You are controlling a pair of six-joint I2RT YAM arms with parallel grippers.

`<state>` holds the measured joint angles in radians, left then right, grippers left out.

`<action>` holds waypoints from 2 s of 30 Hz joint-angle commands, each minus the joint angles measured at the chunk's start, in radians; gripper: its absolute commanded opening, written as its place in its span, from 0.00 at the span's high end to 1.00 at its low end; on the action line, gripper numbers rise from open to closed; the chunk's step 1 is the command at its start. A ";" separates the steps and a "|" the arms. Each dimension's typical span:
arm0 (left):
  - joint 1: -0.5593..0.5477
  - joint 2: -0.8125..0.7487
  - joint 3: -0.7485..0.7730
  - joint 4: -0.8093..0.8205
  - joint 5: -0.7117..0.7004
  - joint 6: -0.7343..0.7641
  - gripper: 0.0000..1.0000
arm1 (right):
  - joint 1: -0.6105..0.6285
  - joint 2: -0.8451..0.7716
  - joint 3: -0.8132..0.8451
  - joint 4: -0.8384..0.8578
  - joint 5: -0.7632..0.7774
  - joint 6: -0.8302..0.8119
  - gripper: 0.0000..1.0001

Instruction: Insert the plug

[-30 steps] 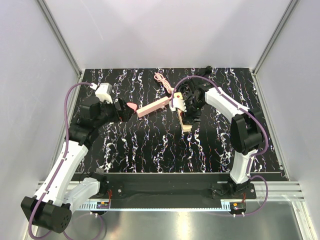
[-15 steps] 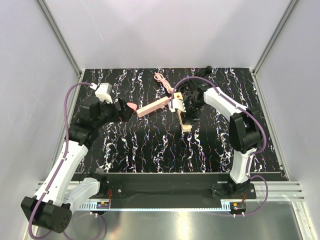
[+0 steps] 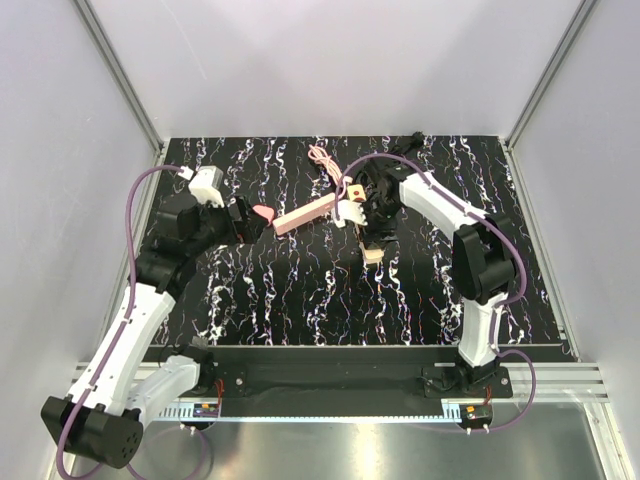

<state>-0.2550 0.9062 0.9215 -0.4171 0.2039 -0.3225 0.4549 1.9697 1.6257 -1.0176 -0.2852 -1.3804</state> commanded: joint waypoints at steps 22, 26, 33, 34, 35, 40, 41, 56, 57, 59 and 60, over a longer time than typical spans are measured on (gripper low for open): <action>0.005 -0.027 0.004 0.035 0.005 -0.004 0.01 | 0.018 0.167 -0.082 0.129 0.080 0.035 1.00; 0.005 -0.024 0.002 0.037 0.008 -0.004 0.01 | -0.015 0.137 -0.157 0.194 0.067 0.026 1.00; 0.005 -0.018 0.000 0.038 0.008 -0.004 0.01 | -0.133 0.075 -0.243 0.284 -0.097 0.004 1.00; 0.005 -0.017 0.000 0.038 0.006 -0.004 0.01 | -0.142 0.075 -0.251 0.292 -0.145 0.003 1.00; 0.005 -0.016 0.002 0.038 0.008 -0.004 0.01 | -0.148 0.078 -0.251 0.303 -0.164 0.000 1.00; 0.003 -0.012 -0.003 0.038 0.000 0.000 0.01 | -0.188 0.112 -0.250 0.312 -0.248 -0.020 1.00; 0.005 -0.009 -0.001 0.038 0.000 0.000 0.01 | -0.196 0.104 -0.254 0.315 -0.262 -0.034 1.00; 0.011 0.010 -0.001 0.041 0.005 0.002 0.01 | -0.206 0.020 -0.253 0.386 -0.247 -0.034 0.83; 0.011 0.010 -0.003 0.041 0.006 0.002 0.01 | -0.205 0.011 -0.253 0.386 -0.250 -0.034 0.72; 0.014 0.013 -0.001 0.047 0.014 0.000 0.01 | -0.203 -0.012 -0.253 0.390 -0.255 -0.032 0.65; 0.014 0.013 -0.003 0.047 0.018 -0.001 0.01 | -0.200 -0.023 -0.251 0.390 -0.247 -0.032 0.64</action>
<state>-0.2489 0.9176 0.9211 -0.4168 0.2050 -0.3225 0.2943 1.9427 1.4036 -0.7185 -0.8055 -1.3884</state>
